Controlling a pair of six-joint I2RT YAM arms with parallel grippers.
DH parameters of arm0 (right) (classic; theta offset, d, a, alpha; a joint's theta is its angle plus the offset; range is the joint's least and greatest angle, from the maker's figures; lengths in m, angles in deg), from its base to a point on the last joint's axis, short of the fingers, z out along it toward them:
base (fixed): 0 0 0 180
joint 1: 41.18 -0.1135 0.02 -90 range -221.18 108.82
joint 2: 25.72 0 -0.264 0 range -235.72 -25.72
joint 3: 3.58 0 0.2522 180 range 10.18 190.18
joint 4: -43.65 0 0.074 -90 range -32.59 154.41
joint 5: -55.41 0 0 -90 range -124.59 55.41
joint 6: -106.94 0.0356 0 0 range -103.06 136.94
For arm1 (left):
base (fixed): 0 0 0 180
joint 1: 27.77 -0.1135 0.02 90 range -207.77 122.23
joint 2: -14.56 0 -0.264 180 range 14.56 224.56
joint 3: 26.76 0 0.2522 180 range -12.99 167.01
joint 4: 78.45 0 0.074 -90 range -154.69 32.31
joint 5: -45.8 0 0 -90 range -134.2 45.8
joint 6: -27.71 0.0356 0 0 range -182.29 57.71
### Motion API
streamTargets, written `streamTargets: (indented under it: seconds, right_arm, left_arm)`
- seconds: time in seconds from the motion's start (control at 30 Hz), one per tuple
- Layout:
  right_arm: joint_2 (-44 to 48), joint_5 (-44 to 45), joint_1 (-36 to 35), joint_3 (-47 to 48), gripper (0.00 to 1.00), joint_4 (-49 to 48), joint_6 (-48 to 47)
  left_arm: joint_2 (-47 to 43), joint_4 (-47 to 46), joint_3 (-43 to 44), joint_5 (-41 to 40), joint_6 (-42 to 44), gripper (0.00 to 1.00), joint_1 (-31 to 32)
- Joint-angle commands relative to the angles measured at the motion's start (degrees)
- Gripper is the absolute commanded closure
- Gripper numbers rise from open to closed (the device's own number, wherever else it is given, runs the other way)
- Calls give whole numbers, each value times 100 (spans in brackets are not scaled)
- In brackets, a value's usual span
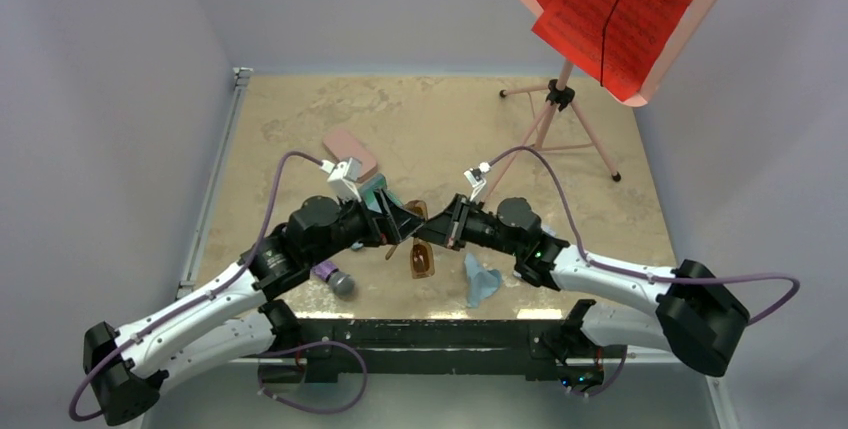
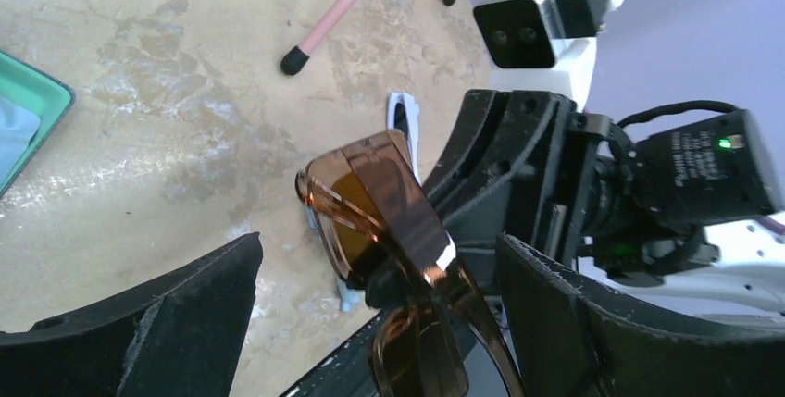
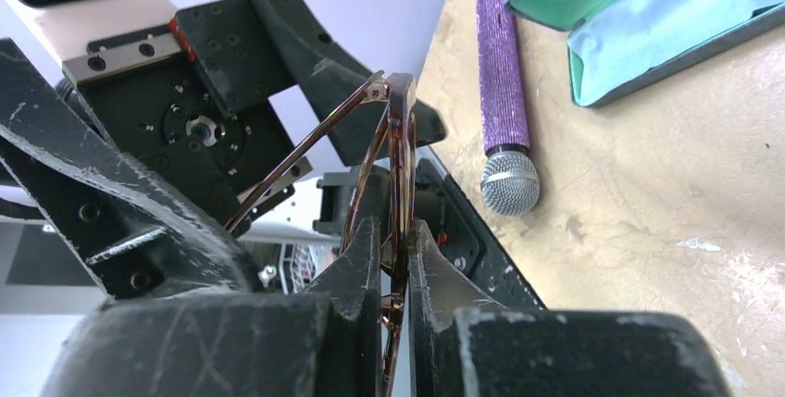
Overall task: Organize the sunglasses
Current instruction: Fold the left temple of the sunglasses on the sunglasses.
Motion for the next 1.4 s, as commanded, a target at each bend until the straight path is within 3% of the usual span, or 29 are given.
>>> streamTargets:
  seconds: [0.0,0.1,0.23,0.63,0.73,0.87,0.93,1.13,1.37]
  right_arm:
    - [396,639,23,-333,100,-1046,356]
    - [604,661,25,-295,100,-700,151]
    - [771,440,24,-247,100,-646,-26]
    - [894,-91,23,-100,100,-574,-234]
    - [978,-42,19,-62,100,-426,-298]
    - [1092,59,21,-185,100,-495,-351]
    - [1096,4,23,-195,100,-551,-422]
    - [953,-291,22,-131,100,-743,-589]
    - [717,-490,10,31,100,-703,-807]
  left_arm:
    - [-558,117,-32,145,18,0,29]
    - [-1038,216,-180,257,-31,0,29]
    - [-1547,-369,-613,591,-238,0,29]
    - [-1027,-1067,-529,1326,-311,0,33]
    - [-1223,-325,-432,836,-353,0,30]
    - [-1415,1218,-196,-496,-1096,0,29]
    - [-1452,1377,-137,-644,-1236,0,29]
    - [-1658,203,-286,23,-1538,0,30]
    - [-1927,-649,-594,186,-1803,0,34]
